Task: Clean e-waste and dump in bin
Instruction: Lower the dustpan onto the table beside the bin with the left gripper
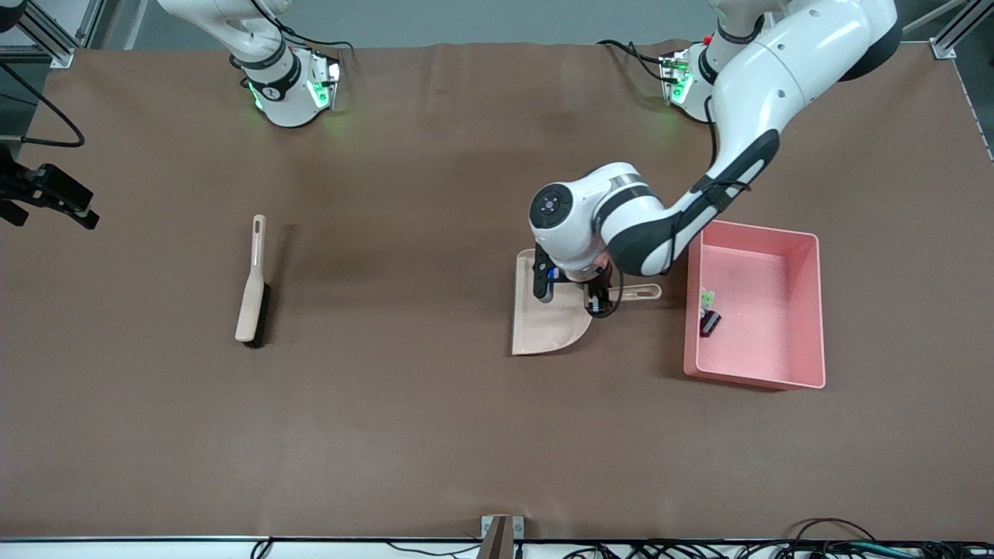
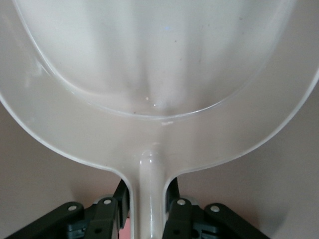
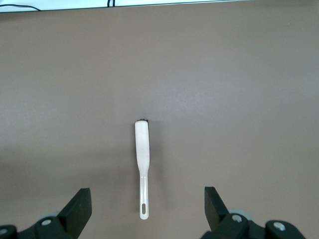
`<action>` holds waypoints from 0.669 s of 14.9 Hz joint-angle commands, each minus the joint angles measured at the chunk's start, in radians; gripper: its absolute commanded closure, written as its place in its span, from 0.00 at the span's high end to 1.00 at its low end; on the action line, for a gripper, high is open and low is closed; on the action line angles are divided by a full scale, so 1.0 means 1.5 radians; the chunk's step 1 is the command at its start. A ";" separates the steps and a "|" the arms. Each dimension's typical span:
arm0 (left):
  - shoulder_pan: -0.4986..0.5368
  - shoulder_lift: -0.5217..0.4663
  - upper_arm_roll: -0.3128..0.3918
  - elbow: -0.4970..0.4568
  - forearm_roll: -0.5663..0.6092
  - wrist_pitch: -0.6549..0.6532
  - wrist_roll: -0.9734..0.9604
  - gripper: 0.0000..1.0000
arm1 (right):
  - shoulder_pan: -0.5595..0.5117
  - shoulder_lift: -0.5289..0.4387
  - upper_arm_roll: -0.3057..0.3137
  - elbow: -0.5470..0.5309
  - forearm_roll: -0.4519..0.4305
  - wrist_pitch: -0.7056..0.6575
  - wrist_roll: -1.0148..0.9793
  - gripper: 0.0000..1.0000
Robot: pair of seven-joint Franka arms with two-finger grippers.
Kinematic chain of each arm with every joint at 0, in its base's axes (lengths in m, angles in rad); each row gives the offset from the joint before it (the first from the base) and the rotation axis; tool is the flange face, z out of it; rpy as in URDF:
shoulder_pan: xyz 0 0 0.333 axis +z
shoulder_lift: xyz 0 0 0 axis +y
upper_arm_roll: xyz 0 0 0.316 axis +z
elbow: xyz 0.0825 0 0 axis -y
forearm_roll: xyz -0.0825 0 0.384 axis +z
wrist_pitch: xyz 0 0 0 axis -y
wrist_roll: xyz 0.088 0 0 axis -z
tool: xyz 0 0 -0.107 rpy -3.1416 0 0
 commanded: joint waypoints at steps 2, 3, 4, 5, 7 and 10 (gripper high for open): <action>-0.020 0.003 0.023 0.013 0.001 -0.001 -0.046 0.02 | -0.011 0.006 0.009 0.013 -0.006 -0.005 0.008 1.00; -0.023 0.007 0.023 0.013 0.000 -0.001 -0.062 0.02 | -0.011 0.008 0.009 0.013 -0.007 -0.003 0.007 1.00; -0.023 0.010 0.023 0.013 0.000 -0.001 -0.068 0.02 | -0.011 0.008 0.009 0.014 -0.008 -0.001 0.007 1.00; -0.024 0.010 0.023 0.013 0.000 -0.001 -0.065 0.02 | -0.011 0.008 0.009 0.015 -0.009 -0.001 0.008 1.00; -0.024 0.011 0.023 0.012 0.000 -0.001 -0.060 0.03 | -0.009 0.007 0.009 0.017 -0.007 -0.005 0.009 1.00; -0.026 0.013 0.023 0.012 0.001 -0.001 -0.062 0.08 | -0.010 0.005 0.009 0.038 -0.003 -0.018 0.007 1.00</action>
